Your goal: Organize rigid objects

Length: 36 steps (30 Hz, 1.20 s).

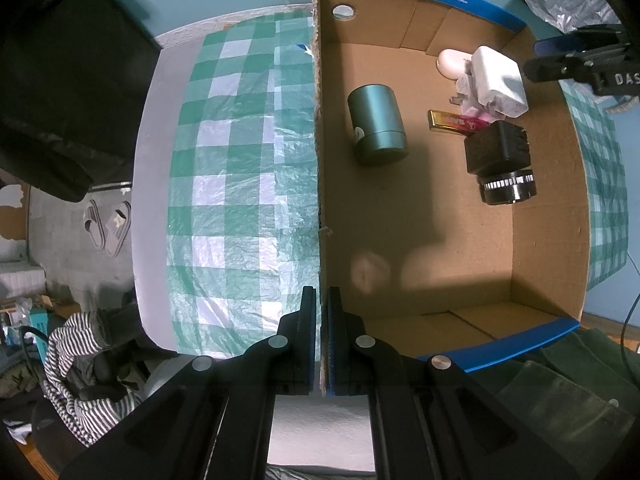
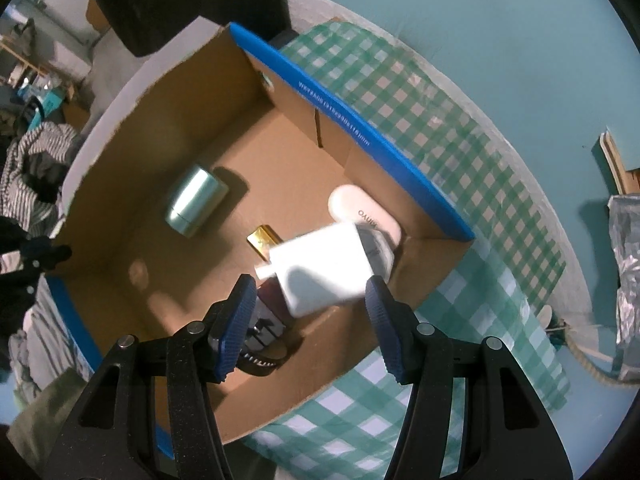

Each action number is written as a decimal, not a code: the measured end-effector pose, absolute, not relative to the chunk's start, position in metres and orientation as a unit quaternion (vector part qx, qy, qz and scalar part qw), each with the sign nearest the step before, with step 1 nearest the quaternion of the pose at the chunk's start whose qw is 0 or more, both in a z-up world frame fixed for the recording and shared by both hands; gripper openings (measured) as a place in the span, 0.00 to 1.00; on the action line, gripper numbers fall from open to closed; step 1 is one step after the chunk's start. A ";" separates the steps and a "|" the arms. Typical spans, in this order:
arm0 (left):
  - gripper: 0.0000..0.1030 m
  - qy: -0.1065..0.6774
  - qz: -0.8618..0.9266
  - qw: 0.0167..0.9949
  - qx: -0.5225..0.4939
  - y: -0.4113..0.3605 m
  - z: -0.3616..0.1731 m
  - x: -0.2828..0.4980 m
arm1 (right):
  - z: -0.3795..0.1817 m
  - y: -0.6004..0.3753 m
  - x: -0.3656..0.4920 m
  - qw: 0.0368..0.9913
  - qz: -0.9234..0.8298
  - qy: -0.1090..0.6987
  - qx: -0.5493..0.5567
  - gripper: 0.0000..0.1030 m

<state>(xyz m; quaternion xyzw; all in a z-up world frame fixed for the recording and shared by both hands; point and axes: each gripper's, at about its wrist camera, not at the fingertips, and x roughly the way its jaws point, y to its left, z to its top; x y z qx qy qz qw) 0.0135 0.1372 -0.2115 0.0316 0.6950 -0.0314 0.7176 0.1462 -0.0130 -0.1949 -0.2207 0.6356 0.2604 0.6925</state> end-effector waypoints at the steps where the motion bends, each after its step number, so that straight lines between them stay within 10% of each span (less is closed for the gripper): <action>1: 0.04 0.695 -0.031 0.718 0.032 0.137 -0.212 0.013 | -0.192 -0.014 0.146 0.695 0.260 0.633 -0.220 0.56; 22: 0.20 0.671 0.001 0.741 0.018 0.146 -0.193 0.018 | -0.111 -0.070 0.119 0.779 0.190 0.585 -0.119 0.67; 36: 0.85 0.551 -0.008 0.834 0.017 0.111 -0.088 0.030 | -0.047 -0.132 0.076 0.858 0.095 0.502 -0.051 0.69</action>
